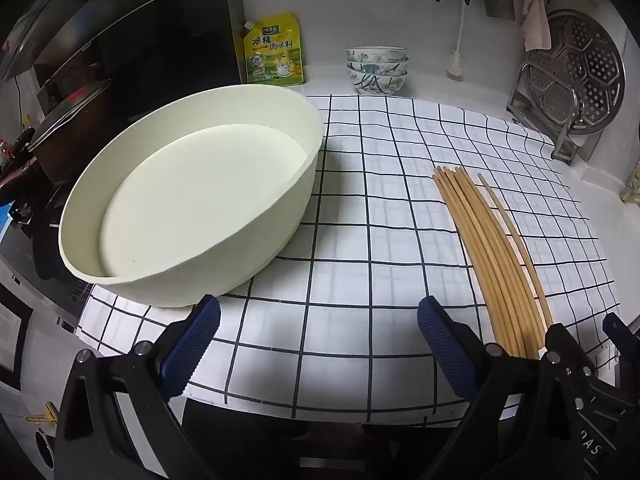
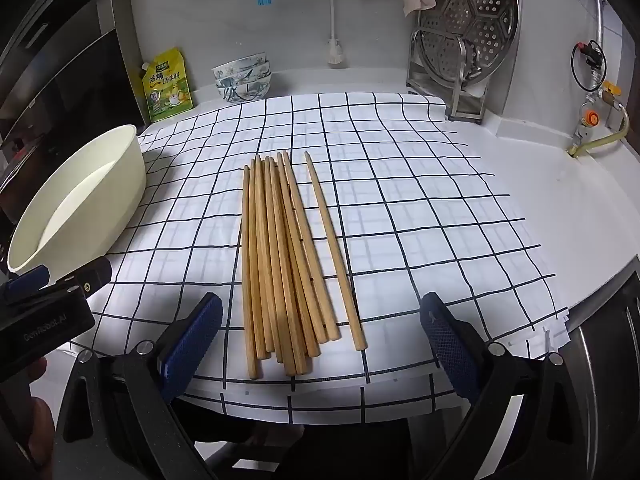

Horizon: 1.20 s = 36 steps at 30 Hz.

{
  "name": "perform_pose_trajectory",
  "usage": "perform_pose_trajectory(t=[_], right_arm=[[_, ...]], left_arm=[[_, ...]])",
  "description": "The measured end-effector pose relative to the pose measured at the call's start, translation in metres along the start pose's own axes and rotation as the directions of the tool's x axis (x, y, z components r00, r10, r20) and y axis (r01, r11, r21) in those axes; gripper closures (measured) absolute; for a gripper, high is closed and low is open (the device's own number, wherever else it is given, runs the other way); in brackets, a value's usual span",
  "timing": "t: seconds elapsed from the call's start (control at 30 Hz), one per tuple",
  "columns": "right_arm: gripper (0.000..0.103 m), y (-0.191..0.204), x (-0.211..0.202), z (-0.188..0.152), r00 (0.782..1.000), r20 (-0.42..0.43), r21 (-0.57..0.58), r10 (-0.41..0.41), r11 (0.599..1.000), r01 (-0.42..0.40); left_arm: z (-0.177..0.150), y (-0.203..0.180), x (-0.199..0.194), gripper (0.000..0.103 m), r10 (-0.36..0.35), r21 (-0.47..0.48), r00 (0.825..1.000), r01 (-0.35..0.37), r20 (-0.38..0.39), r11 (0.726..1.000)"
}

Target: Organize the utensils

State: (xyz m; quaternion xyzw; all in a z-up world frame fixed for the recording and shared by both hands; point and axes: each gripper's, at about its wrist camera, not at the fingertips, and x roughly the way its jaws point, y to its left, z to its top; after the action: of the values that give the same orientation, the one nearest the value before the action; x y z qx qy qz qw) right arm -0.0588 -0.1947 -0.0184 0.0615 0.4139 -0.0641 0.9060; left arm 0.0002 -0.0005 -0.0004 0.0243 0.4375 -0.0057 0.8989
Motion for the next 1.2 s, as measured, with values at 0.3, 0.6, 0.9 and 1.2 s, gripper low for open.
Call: perform_pose_trajectory(t=[0.3,0.6,0.9,1.2], right_arm=[[0.008,0.001,-0.005,0.0,1.0,0.017,0.0,-0.005,1.0,0.005],[0.008,0.003,-0.008,-0.002,1.0,0.025,0.002,0.011,1.0,-0.011],[0.008,0.003,-0.008,-0.001,1.0,0.024,0.001,0.008,1.0,-0.008],[0.008,0.001,-0.007,-0.002,1.0,0.022,0.007,0.009,1.0,-0.009]], left_arm=[[0.0,0.004,-0.001,0.006,-0.022,-0.009,1.0,0.022,0.0,1.0],[-0.001,0.006,-0.004,0.006,-0.025,-0.015,1.0,0.025,0.014,1.0],[0.001,0.003,-0.009,0.006,-0.025,-0.004,0.999,0.025,0.026,1.0],[0.0,0.001,-0.01,0.006,-0.024,-0.004,0.999,0.024,0.033,1.0]])
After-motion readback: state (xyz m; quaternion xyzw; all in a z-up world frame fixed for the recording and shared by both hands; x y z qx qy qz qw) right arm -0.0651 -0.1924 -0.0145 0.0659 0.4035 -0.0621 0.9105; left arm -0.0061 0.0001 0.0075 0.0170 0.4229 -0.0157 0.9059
